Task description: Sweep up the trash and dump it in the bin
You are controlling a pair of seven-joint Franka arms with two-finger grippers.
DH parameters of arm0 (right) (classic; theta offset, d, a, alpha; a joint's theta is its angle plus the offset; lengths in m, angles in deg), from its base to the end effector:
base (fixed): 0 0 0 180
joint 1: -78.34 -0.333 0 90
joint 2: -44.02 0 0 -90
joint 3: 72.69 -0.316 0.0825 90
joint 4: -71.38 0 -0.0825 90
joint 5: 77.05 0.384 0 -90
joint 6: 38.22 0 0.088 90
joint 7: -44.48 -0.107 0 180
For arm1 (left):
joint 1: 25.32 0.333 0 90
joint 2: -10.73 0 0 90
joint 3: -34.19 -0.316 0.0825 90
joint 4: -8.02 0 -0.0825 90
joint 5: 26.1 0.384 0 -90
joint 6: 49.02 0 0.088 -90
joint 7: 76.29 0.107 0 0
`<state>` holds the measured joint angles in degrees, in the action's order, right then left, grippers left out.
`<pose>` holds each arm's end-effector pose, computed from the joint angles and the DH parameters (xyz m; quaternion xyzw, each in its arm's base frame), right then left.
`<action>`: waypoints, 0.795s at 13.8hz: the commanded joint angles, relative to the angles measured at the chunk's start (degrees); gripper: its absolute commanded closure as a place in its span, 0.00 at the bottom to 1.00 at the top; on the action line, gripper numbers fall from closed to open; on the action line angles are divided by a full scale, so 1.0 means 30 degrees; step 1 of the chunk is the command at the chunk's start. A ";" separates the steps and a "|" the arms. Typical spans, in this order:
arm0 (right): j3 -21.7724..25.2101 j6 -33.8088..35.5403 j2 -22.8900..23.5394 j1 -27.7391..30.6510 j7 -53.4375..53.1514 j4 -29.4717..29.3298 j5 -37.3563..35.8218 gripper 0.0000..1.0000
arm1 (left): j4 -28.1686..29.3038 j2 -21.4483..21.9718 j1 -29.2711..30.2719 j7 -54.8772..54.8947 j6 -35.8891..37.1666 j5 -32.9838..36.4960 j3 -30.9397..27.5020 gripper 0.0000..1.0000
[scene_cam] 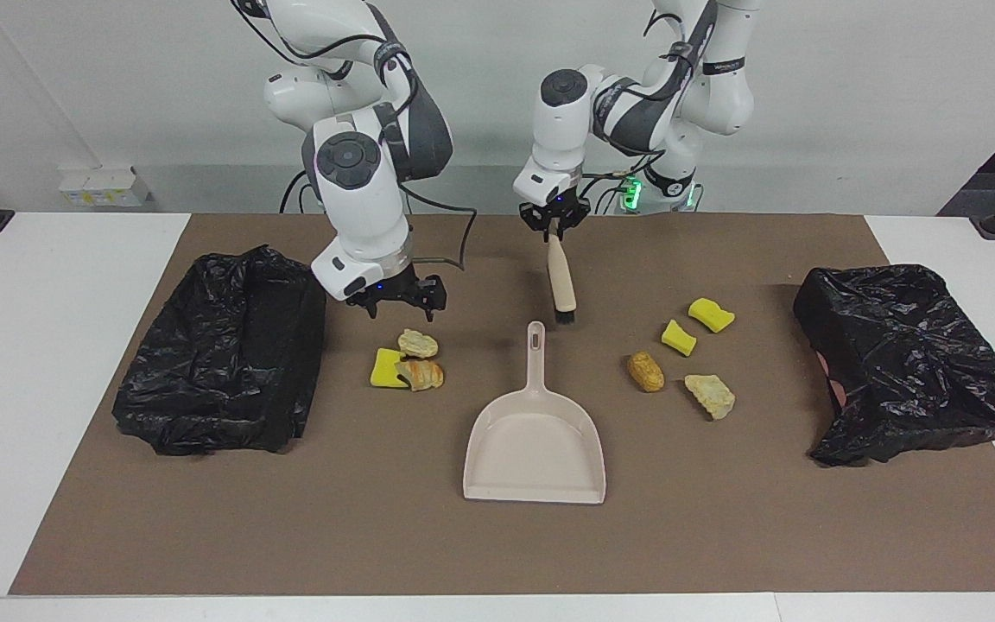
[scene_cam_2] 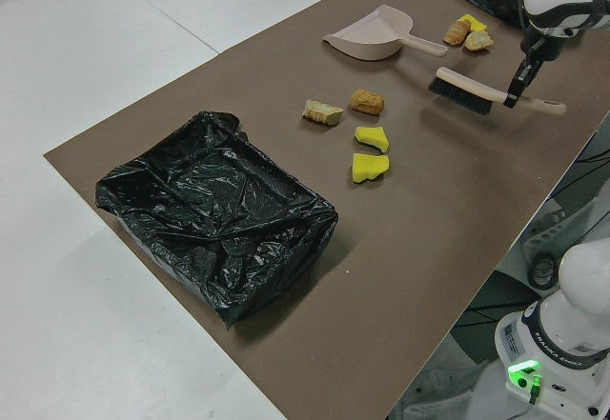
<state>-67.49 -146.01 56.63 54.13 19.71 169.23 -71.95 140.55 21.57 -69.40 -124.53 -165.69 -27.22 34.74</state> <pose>0.5837 0.2122 0.4561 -0.9972 0.0639 0.0331 0.0213 0.3337 -0.3310 0.4131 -0.9983 -0.0364 0.0357 0.0265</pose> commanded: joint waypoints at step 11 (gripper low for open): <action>-0.0646 -0.3770 0.7282 -0.3970 -0.5719 -0.6046 0.0149 0.00 | 0.0086 0.0837 1.1702 0.7319 0.3588 0.2307 0.0109 1.00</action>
<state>-68.64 -157.38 77.67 42.04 3.21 152.74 -71.66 137.52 21.31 -35.99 -103.03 -155.15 -21.00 34.14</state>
